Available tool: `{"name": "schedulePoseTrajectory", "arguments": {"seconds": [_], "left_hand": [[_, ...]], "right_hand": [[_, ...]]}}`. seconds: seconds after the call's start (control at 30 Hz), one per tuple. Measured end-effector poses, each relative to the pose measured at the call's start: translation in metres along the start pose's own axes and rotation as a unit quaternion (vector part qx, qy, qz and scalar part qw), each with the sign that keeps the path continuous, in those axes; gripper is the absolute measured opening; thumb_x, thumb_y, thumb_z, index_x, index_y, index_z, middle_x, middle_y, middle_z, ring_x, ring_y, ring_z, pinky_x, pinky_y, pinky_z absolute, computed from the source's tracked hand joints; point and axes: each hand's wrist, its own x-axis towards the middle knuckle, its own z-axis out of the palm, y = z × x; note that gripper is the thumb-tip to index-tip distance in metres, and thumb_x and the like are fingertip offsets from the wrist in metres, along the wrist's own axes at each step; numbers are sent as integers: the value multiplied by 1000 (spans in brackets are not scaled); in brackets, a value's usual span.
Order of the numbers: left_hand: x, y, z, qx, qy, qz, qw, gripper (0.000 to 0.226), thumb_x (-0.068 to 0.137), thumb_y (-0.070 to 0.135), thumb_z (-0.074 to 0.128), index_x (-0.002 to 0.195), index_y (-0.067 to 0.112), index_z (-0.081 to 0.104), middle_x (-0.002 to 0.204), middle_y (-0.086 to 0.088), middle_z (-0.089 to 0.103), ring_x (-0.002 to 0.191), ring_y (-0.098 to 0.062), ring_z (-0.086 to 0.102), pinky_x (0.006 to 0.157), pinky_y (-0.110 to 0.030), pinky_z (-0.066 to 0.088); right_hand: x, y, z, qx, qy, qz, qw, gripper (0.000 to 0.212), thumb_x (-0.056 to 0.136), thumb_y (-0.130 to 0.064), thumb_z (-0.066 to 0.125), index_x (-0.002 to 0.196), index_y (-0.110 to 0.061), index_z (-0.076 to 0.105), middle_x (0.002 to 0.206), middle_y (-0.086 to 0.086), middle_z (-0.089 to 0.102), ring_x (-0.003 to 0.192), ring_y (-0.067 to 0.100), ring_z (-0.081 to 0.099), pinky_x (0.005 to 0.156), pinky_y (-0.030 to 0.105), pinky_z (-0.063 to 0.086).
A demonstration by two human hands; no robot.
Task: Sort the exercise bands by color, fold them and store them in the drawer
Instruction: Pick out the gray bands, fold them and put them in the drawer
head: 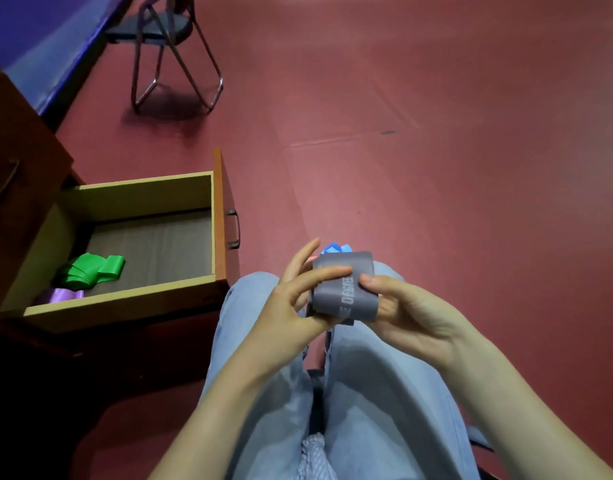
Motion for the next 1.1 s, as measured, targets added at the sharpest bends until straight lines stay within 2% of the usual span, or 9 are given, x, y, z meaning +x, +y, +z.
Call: {"name": "schedulePoseTrajectory", "arguments": {"seconds": [0.1, 0.17, 0.27, 0.33, 0.47, 0.57, 0.63, 0.83, 1.1], "left_hand": [[-5, 5, -1, -38, -18, -37, 998, 59, 60, -1, 55, 104, 38, 59, 143, 24, 22, 118, 7, 47, 73, -10, 46], [-6, 13, -4, -93, -10, -65, 993, 61, 54, 7, 60, 105, 42, 59, 144, 22, 24, 121, 16, 39, 75, -9, 46], [-5, 18, -9, -194, 99, -96, 971, 61, 56, 21, 72, 111, 42, 55, 129, 17, 49, 110, 10, 51, 73, -8, 49], [-2, 15, -14, -199, 176, -131, 955, 45, 76, 20, 65, 117, 32, 49, 121, 9, 54, 101, 1, 56, 68, -10, 51], [1, 13, -31, -154, 176, -137, 963, 21, 90, 14, 49, 108, 17, 59, 104, -8, 66, 94, -17, 63, 72, -18, 53], [6, 3, -44, -128, 225, -108, 960, 18, 91, 9, 48, 95, 20, 62, 94, -6, 67, 90, -17, 62, 75, -19, 51], [13, -5, -58, -146, 263, -105, 948, 18, 91, 7, 48, 93, 18, 62, 91, -6, 68, 87, -17, 62, 74, -19, 51], [34, -40, -127, -203, 397, -113, 888, 19, 92, 10, 46, 99, 13, 63, 87, -2, 69, 81, -12, 65, 73, -21, 53], [58, -97, -244, -146, 455, -167, 862, 15, 93, 12, 45, 96, 19, 59, 90, 6, 65, 81, -5, 61, 77, -19, 48]], "right_hand": [[6, -1, 0, -35, 30, 23, 999, 72, 43, -8, 82, 110, 1, 59, 113, 18, 62, 104, 27, 57, 99, 34, 42], [9, -4, 4, -65, 22, 9, 998, 53, 53, -3, 72, 105, -2, 62, 101, 13, 67, 91, 21, 64, 84, 30, 52], [19, -8, 15, -89, -18, -6, 996, 43, 61, 3, 54, 103, -4, 63, 92, 11, 70, 79, 18, 69, 70, 25, 57], [30, -10, 19, -103, -29, -11, 994, 46, 60, 5, 55, 105, -3, 63, 93, 13, 68, 81, 19, 68, 73, 26, 57], [52, -8, 33, -134, -33, -16, 990, 39, 61, 4, 54, 97, -5, 66, 88, 9, 71, 83, 18, 68, 79, 26, 57], [70, 0, 44, -154, -22, -19, 988, 44, 67, 1, 57, 111, -1, 59, 100, 10, 67, 95, 20, 63, 88, 29, 52], [90, 6, 55, -163, 2, -11, 987, 37, 78, 3, 56, 114, -4, 57, 98, 8, 65, 90, 17, 62, 76, 24, 55], [185, 23, 107, -224, 15, -5, 974, 21, 86, 1, 47, 101, -9, 59, 85, 4, 65, 72, 10, 62, 67, 22, 52], [325, 60, 147, -325, -30, 2, 945, 30, 89, -10, 52, 118, -4, 54, 107, 11, 64, 93, 20, 62, 84, 28, 50]]}}
